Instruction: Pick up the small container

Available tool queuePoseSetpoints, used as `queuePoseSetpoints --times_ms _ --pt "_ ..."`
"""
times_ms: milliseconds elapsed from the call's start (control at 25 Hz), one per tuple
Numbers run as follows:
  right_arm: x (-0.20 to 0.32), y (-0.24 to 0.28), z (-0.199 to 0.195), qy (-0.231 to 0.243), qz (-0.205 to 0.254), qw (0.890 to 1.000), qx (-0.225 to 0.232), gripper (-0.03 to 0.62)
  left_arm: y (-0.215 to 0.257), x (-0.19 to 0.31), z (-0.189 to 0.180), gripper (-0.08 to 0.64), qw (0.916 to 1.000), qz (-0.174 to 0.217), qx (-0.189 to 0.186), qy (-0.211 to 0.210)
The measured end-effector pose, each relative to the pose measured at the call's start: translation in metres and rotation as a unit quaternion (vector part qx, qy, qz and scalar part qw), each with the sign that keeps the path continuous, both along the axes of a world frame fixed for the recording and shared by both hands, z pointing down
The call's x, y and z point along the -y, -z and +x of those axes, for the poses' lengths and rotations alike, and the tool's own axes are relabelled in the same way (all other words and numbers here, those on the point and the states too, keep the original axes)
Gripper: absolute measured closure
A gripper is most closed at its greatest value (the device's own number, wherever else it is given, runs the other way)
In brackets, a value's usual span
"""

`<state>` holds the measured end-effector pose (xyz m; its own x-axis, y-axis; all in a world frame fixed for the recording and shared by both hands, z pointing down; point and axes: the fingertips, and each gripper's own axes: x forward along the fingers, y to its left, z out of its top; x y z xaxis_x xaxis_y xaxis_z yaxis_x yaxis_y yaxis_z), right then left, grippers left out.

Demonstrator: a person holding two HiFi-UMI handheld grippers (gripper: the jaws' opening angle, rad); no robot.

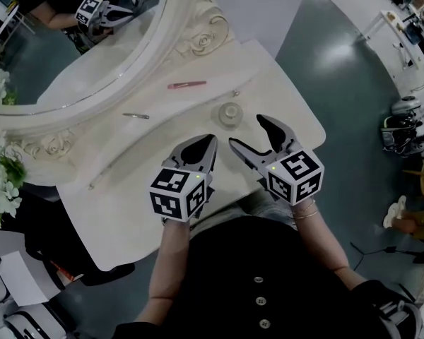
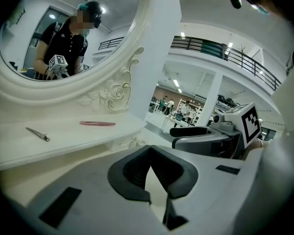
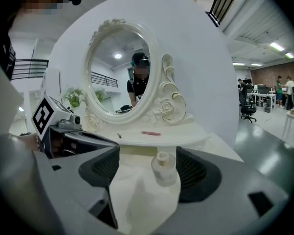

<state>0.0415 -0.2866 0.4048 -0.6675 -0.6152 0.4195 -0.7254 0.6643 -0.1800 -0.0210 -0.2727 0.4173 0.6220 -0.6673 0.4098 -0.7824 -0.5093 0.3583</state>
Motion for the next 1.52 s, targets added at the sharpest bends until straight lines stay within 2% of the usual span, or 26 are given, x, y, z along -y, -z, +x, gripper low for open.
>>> queuePoseSetpoints --times_ms 120,440,640,840,1200,1520 --pt "0.001 0.000 -0.001 0.022 -0.005 1.000 -0.010 0.244 0.000 0.002 0.001 0.546 0.9999 -0.001 -0.009 0.013" --pt "0.005 -0.005 -0.004 0.058 -0.016 0.998 -0.016 0.245 -0.007 0.002 0.002 0.546 0.9993 -0.004 0.008 0.037" --pt "0.009 -0.017 -0.007 0.077 -0.024 0.996 -0.027 0.244 -0.015 -0.002 -0.003 0.547 0.9984 -0.013 0.000 0.055" --pt "0.016 -0.029 -0.009 0.086 -0.036 0.995 -0.030 0.247 -0.030 -0.007 -0.006 0.547 0.9972 -0.033 -0.004 0.067" --pt "0.027 -0.055 -0.007 0.095 -0.055 0.993 -0.052 0.244 -0.051 -0.007 -0.006 0.546 0.9960 -0.042 0.010 0.079" --pt "0.039 -0.083 -0.007 0.102 -0.076 0.989 -0.079 0.238 -0.065 0.008 0.002 0.546 0.9959 -0.053 0.013 0.072"
